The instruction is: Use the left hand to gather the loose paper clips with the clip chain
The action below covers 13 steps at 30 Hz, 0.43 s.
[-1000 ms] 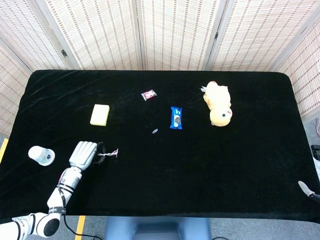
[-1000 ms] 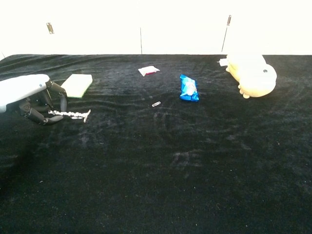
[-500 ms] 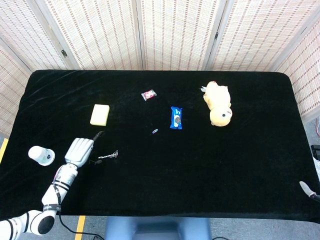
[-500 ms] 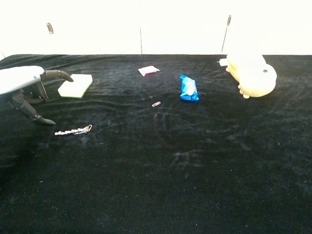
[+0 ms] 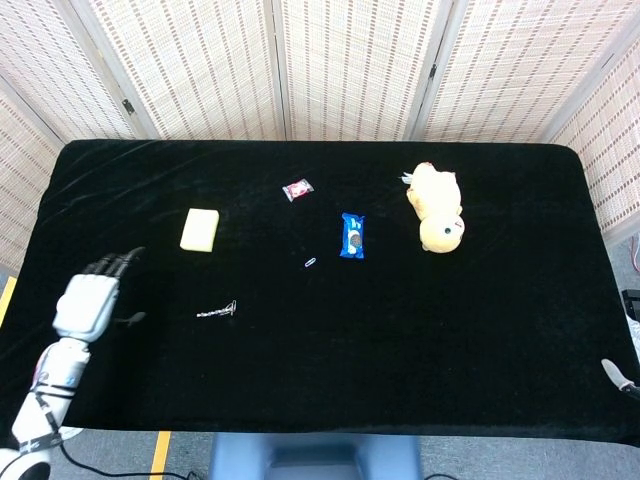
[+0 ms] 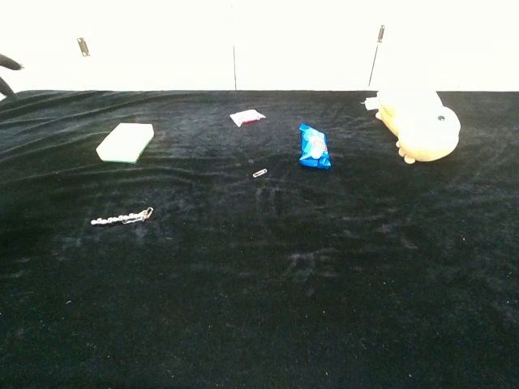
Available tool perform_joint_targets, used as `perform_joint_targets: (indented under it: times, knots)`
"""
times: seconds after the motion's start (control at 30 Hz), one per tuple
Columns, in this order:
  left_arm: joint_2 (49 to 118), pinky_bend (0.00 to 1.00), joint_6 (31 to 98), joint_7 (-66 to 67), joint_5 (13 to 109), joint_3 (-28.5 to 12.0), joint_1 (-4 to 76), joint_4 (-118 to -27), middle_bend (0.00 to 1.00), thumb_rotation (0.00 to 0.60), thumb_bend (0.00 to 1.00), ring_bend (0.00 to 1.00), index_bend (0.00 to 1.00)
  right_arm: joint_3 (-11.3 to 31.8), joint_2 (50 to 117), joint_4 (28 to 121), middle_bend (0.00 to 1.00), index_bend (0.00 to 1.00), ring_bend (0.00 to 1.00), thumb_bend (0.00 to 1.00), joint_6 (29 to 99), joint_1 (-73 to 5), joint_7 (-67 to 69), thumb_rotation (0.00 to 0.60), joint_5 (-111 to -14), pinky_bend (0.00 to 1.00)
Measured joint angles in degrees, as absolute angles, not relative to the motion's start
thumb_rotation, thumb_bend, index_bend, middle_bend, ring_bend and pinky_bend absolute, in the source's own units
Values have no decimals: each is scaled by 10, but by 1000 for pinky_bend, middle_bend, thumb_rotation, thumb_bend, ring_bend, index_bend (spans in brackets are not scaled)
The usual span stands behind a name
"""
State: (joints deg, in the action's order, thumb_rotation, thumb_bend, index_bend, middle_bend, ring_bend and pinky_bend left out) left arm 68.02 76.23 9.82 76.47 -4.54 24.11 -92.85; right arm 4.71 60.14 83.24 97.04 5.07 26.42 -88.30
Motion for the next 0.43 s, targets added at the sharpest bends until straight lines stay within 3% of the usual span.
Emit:
perform_joint_targets:
  times: [0.2, 0.43]
  knots:
    - [669, 0, 843, 113, 758, -29, 162, -926, 106, 600, 170, 10, 168, 56, 612, 850, 0, 0, 34, 235, 940, 37, 190, 600, -859, 0]
    - [651, 0, 802, 118, 725, -35, 159, -934, 106, 600, 172, 9, 167, 59, 616, 867, 0, 0, 34, 236, 901, 15, 147, 600, -847, 0]
